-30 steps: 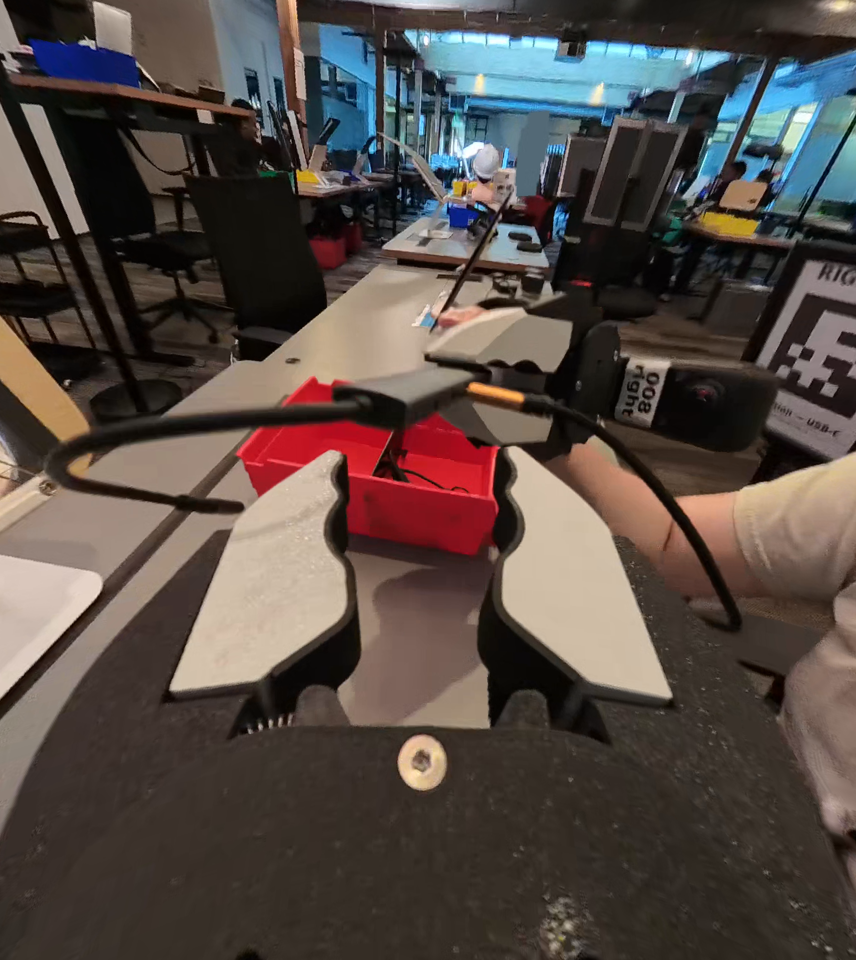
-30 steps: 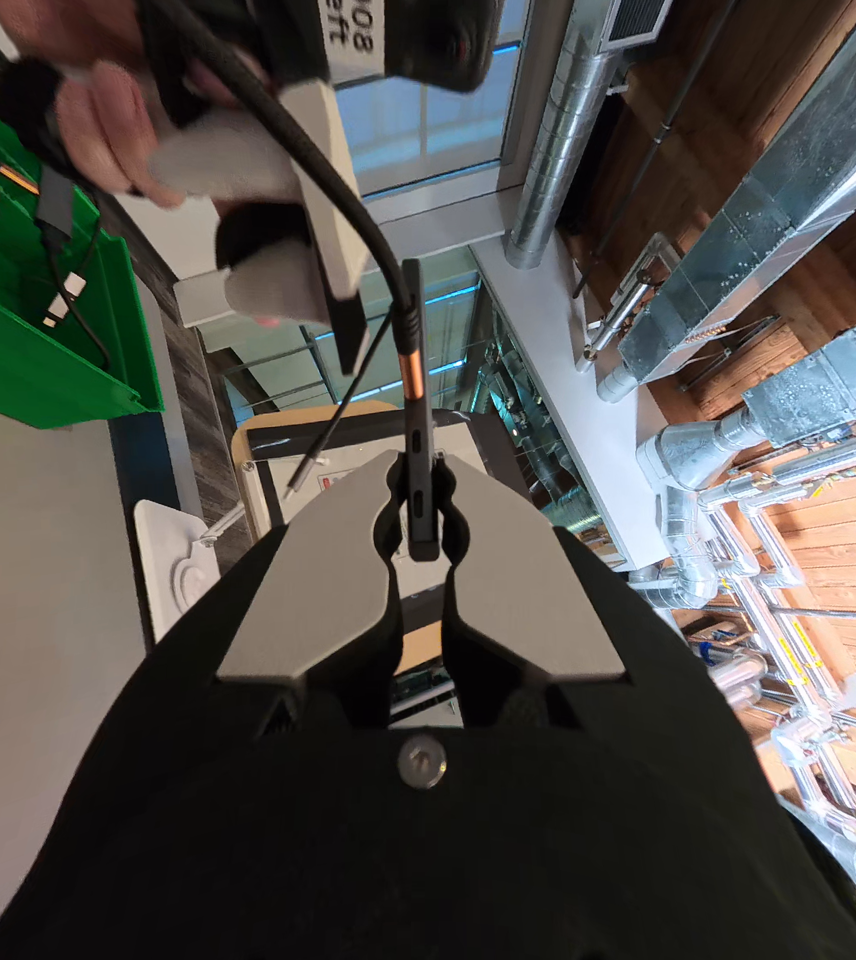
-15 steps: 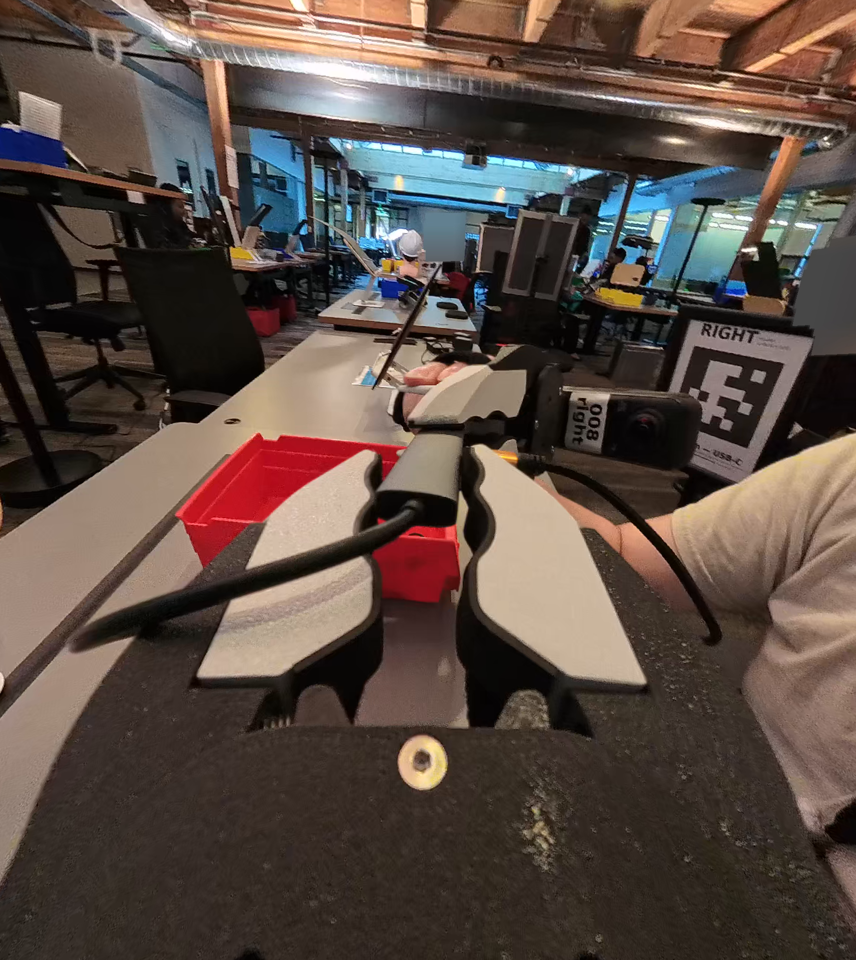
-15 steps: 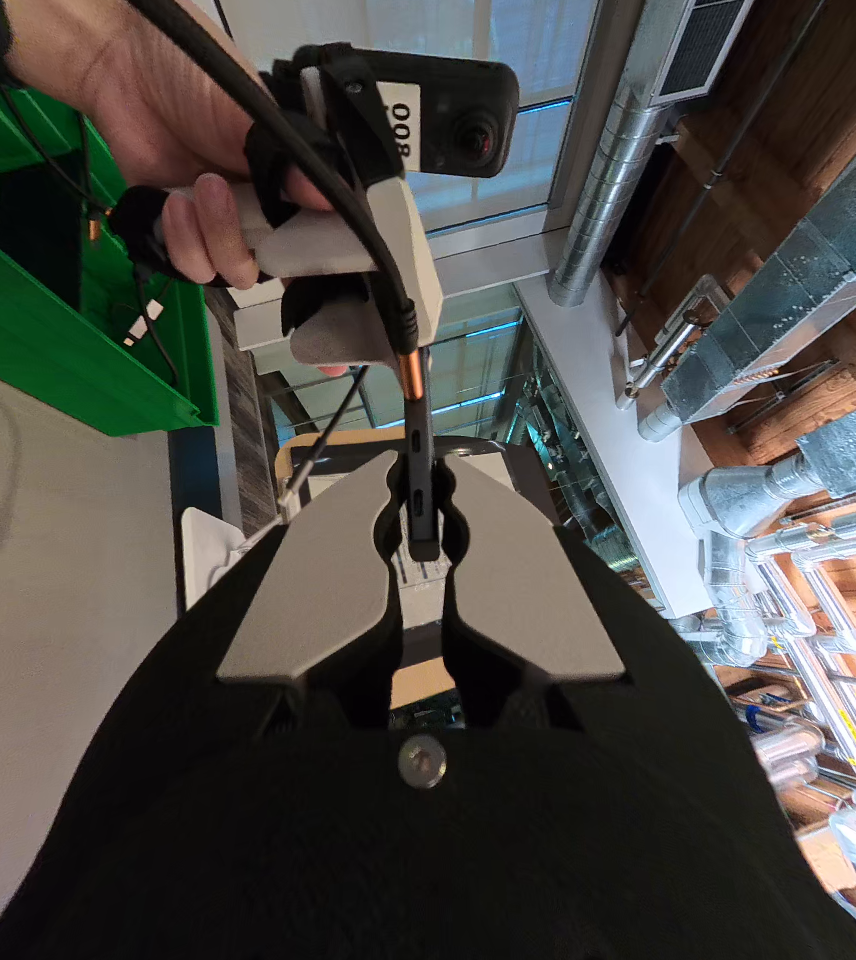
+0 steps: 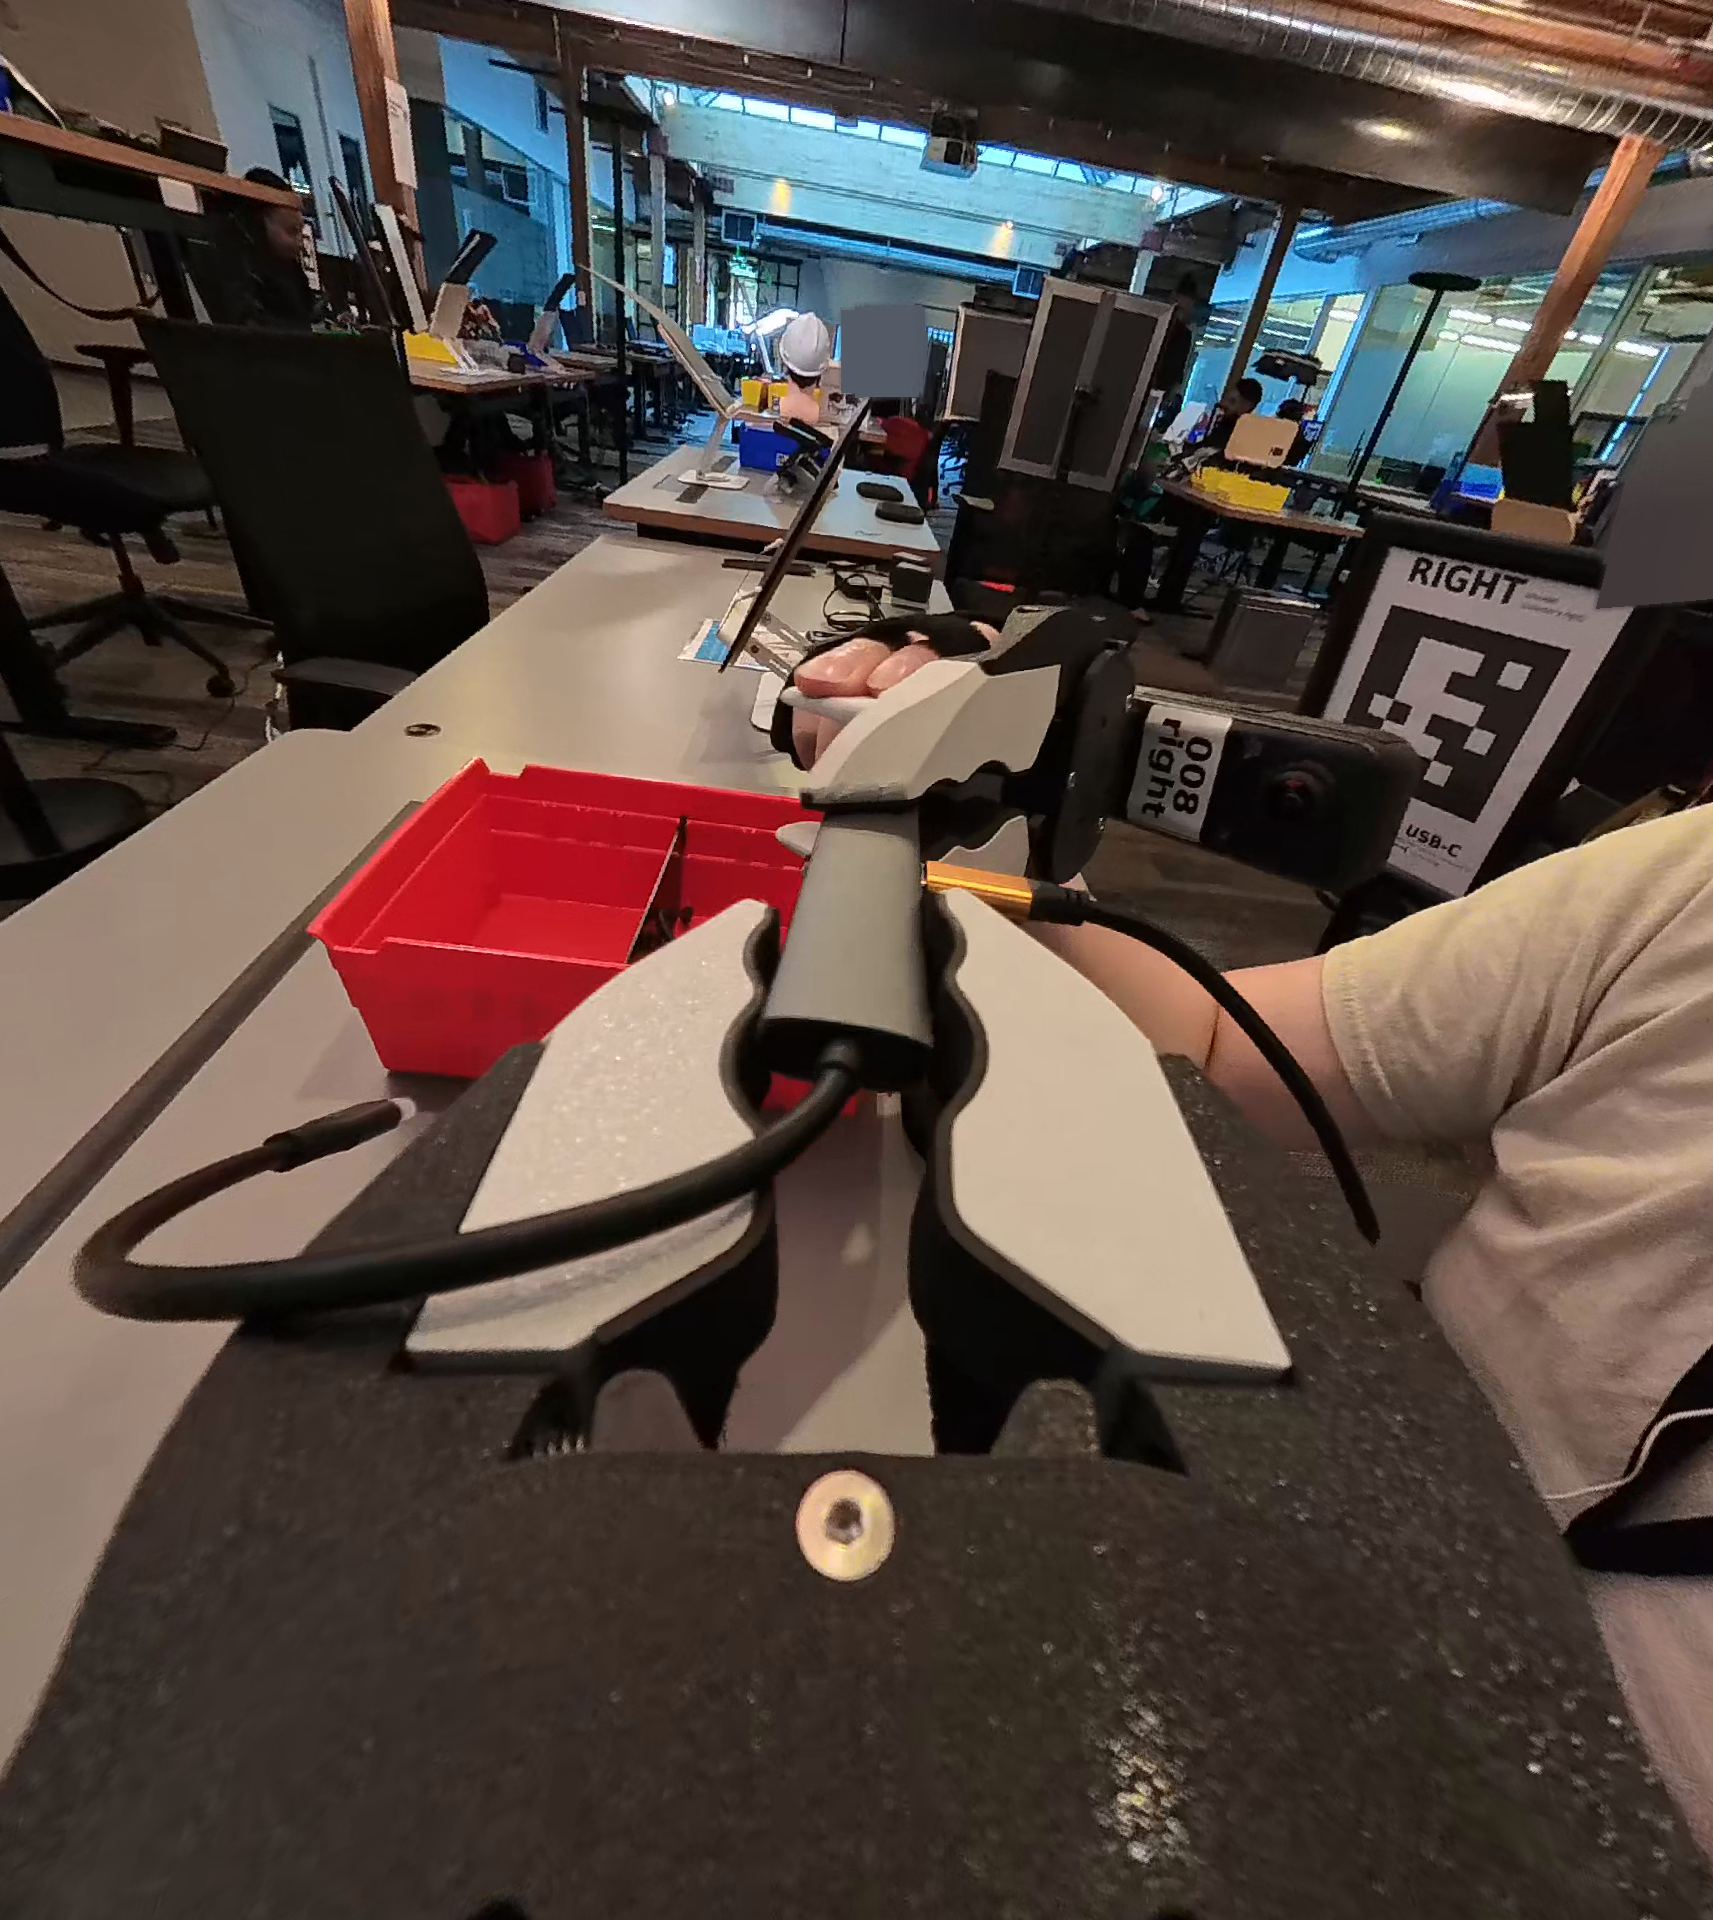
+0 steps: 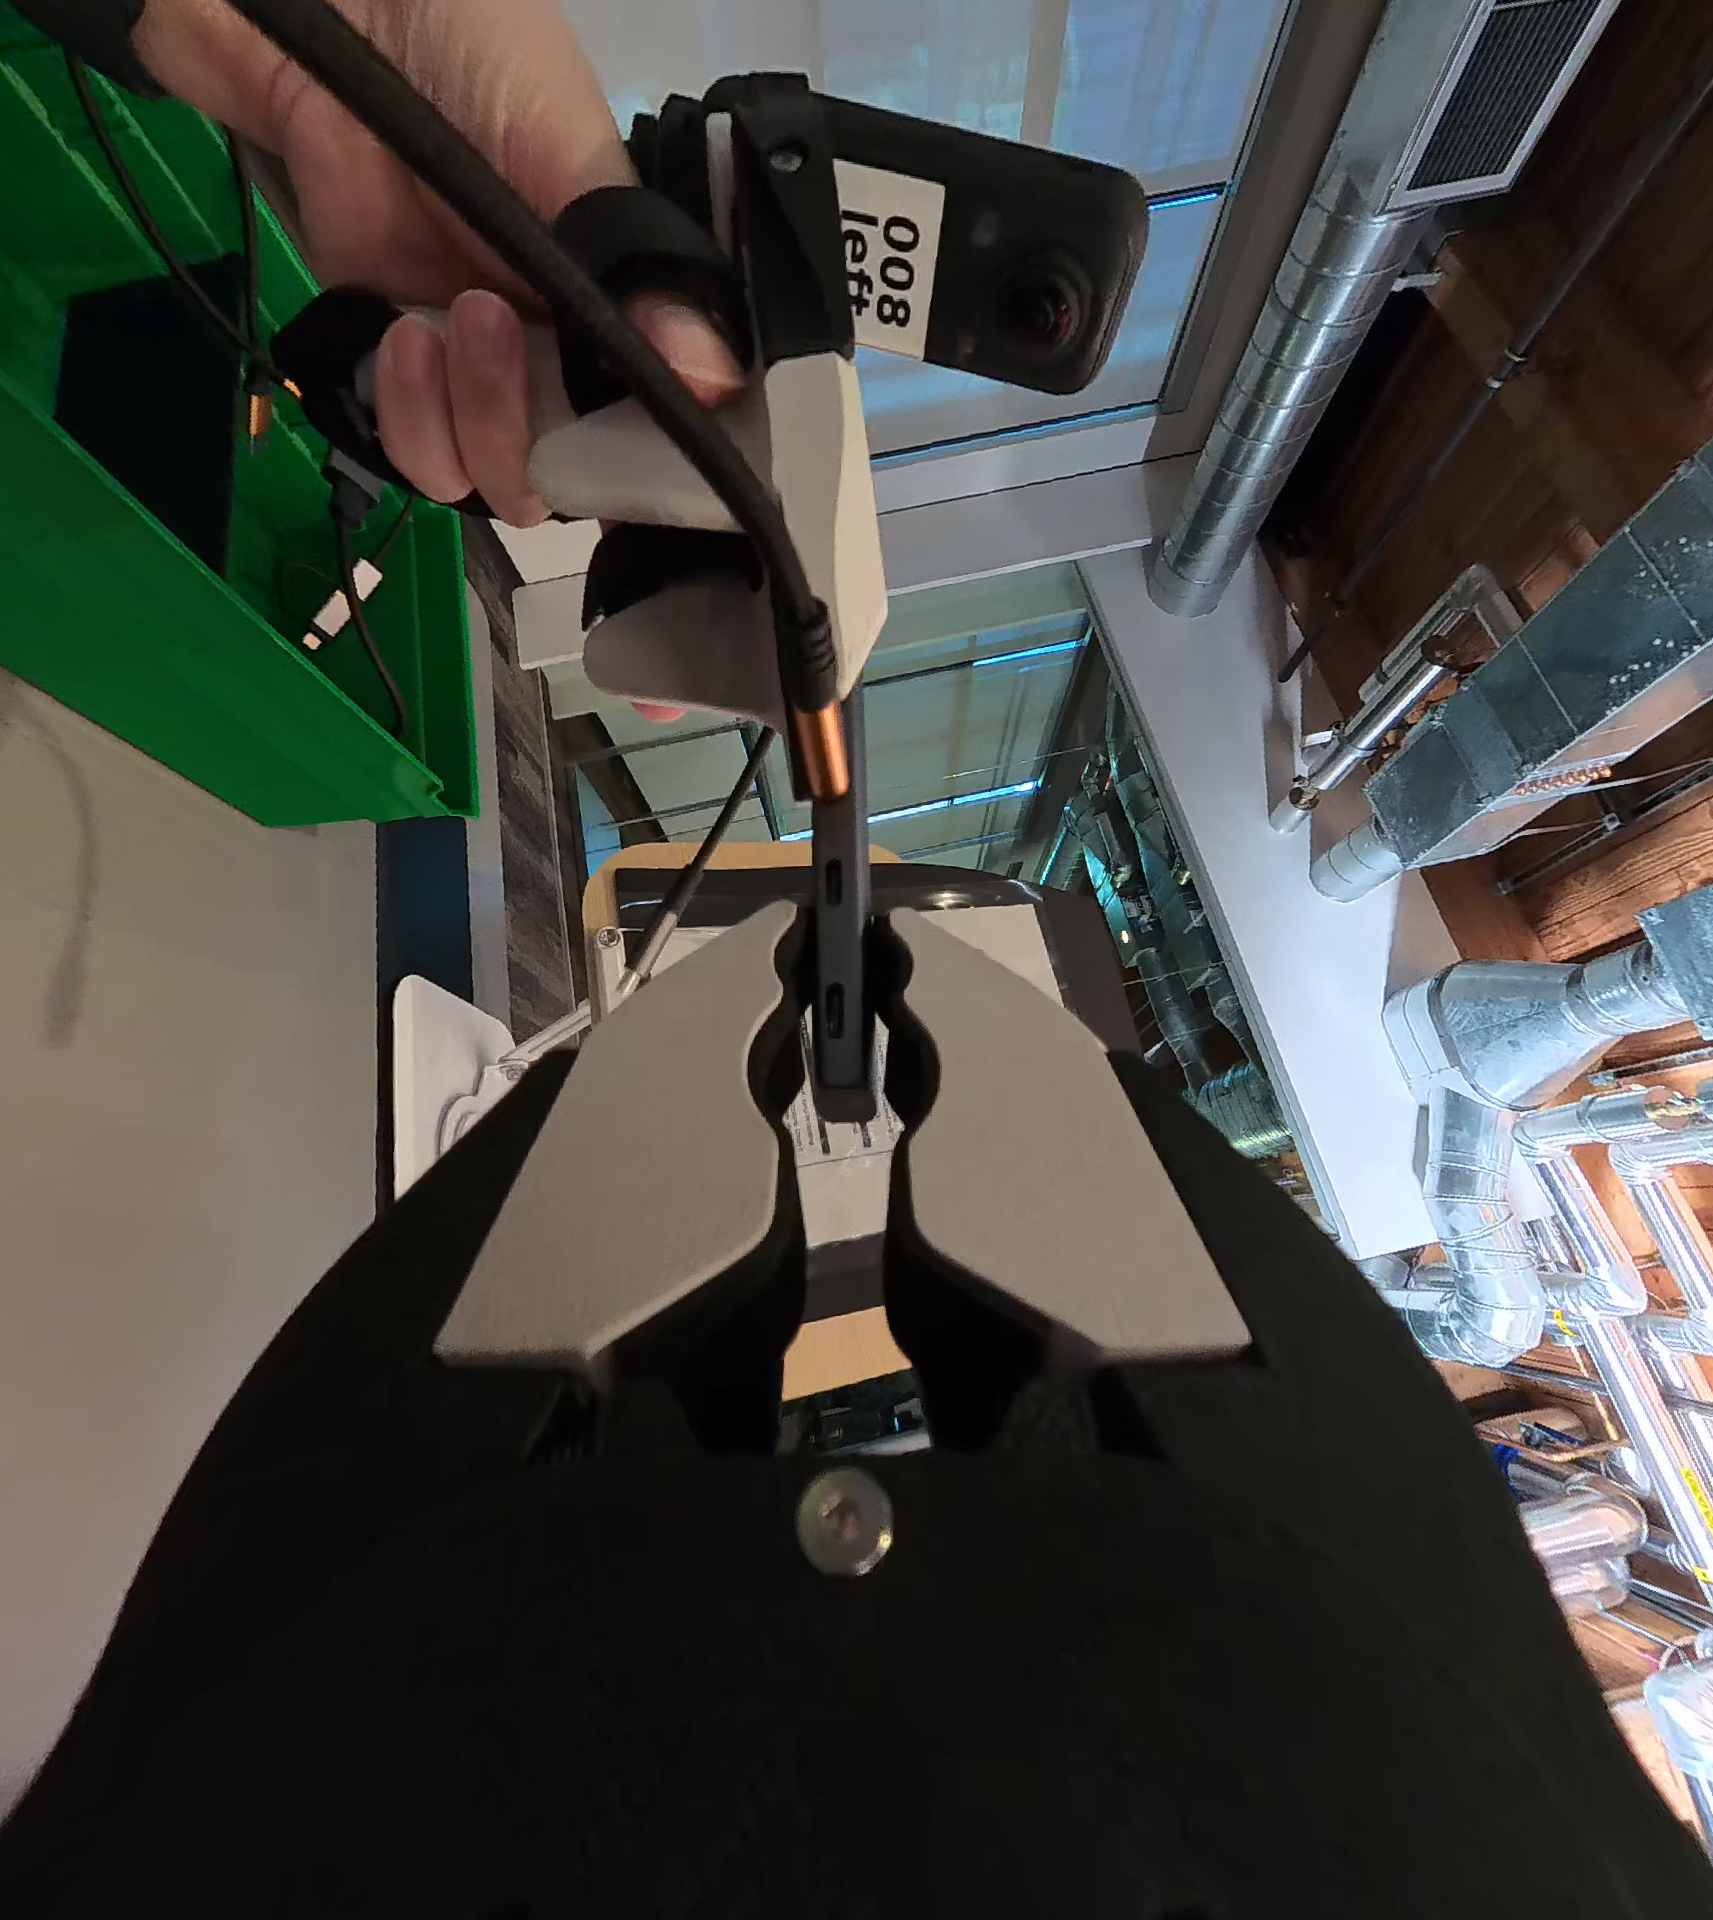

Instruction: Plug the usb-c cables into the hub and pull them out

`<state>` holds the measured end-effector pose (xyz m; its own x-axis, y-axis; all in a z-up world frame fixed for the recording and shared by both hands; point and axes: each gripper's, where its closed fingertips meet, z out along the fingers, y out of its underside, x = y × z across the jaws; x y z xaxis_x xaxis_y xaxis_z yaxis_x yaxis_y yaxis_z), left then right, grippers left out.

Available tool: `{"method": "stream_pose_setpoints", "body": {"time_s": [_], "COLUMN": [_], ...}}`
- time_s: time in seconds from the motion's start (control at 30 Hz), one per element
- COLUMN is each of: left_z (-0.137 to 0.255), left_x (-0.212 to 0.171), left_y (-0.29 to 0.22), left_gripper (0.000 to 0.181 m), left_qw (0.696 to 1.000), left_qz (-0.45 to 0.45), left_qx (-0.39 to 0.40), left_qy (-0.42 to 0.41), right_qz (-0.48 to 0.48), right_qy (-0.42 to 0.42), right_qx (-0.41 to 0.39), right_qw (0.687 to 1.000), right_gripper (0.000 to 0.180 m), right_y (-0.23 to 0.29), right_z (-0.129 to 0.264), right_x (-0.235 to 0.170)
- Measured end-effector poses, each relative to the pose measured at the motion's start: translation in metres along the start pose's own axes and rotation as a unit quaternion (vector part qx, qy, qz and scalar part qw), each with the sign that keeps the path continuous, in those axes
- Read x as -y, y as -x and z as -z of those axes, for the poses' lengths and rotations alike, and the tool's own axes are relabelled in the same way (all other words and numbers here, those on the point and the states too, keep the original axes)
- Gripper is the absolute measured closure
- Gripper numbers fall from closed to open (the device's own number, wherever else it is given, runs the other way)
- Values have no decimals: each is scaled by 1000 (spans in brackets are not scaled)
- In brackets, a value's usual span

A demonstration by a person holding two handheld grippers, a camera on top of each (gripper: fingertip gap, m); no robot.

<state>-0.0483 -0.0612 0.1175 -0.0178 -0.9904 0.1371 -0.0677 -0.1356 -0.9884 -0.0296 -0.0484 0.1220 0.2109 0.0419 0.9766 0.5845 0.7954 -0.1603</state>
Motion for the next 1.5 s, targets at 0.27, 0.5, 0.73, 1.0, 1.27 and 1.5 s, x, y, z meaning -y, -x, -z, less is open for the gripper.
{"method": "stream_pose_setpoints", "body": {"time_s": [0.27,0.5,0.73,1.0,1.27,1.5], "left_z": [-2,-5,4,40,54,30], "left_x": [-1,-1,18,45,53,49], "left_y": [-1,2,20,49,63,54], "left_gripper": [156,157,157,157,157,157], "left_qw": [1000,1000,997,971,907,899], "left_qz": [-5,-6,7,-32,-170,-193], "left_qx": [-2,5,60,189,364,370], "left_qy": [7,9,-55,-144,-130,-130], "right_qz": [-1,2,-62,-324,-610,-508], "right_qy": [3,10,36,90,-60,44], "right_qx": [6,-5,-100,-173,-65,-171], "right_qw": [1000,1000,992,926,787,843], "right_gripper": [168,169,151,150,144,149], "right_y": [1,0,-27,-62,-55,-40], "right_z": [1,1,-2,-1,-17,-25], "right_x": [-3,-9,-27,-51,41,-5]}}
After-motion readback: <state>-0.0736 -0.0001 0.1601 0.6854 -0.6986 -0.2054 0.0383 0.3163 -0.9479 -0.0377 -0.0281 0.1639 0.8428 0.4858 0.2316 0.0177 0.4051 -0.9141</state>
